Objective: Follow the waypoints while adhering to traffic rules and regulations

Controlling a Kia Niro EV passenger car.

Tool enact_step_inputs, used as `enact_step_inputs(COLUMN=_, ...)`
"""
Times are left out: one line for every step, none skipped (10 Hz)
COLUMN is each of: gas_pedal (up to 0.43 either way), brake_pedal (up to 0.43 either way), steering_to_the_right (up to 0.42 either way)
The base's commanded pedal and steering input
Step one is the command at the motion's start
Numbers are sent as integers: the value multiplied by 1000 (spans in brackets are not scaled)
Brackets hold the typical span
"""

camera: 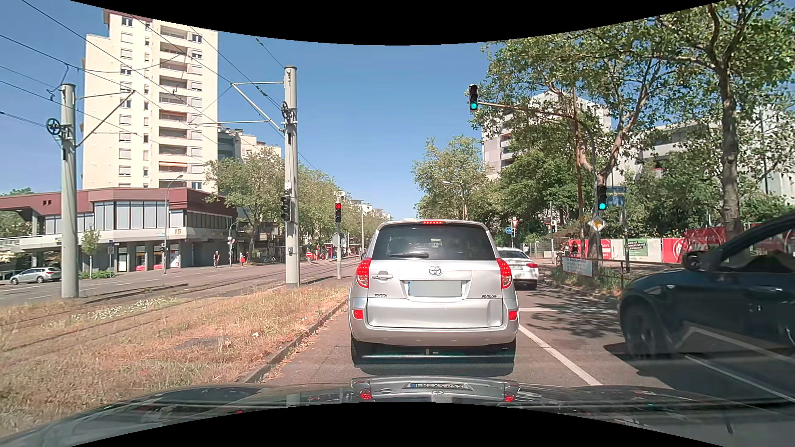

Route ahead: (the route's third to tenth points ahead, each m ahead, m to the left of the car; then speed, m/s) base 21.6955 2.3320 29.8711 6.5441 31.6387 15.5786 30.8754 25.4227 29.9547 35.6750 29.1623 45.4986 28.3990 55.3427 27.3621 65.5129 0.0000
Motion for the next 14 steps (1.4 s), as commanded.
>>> enact_step_inputs(gas_pedal=0, brake_pedal=213, steering_to_the_right=-4)
enact_step_inputs(gas_pedal=0, brake_pedal=213, steering_to_the_right=-4)
enact_step_inputs(gas_pedal=0, brake_pedal=213, steering_to_the_right=-4)
enact_step_inputs(gas_pedal=0, brake_pedal=213, steering_to_the_right=-4)
enact_step_inputs(gas_pedal=0, brake_pedal=213, steering_to_the_right=-4)
enact_step_inputs(gas_pedal=0, brake_pedal=213, steering_to_the_right=-4)
enact_step_inputs(gas_pedal=0, brake_pedal=213, steering_to_the_right=-4)
enact_step_inputs(gas_pedal=0, brake_pedal=213, steering_to_the_right=-4)
enact_step_inputs(gas_pedal=0, brake_pedal=220, steering_to_the_right=-4)
enact_step_inputs(gas_pedal=0, brake_pedal=213, steering_to_the_right=-4)
enact_step_inputs(gas_pedal=0, brake_pedal=220, steering_to_the_right=-4)
enact_step_inputs(gas_pedal=0, brake_pedal=213, steering_to_the_right=-4)
enact_step_inputs(gas_pedal=0, brake_pedal=213, steering_to_the_right=-4)
enact_step_inputs(gas_pedal=0, brake_pedal=213, steering_to_the_right=-4)
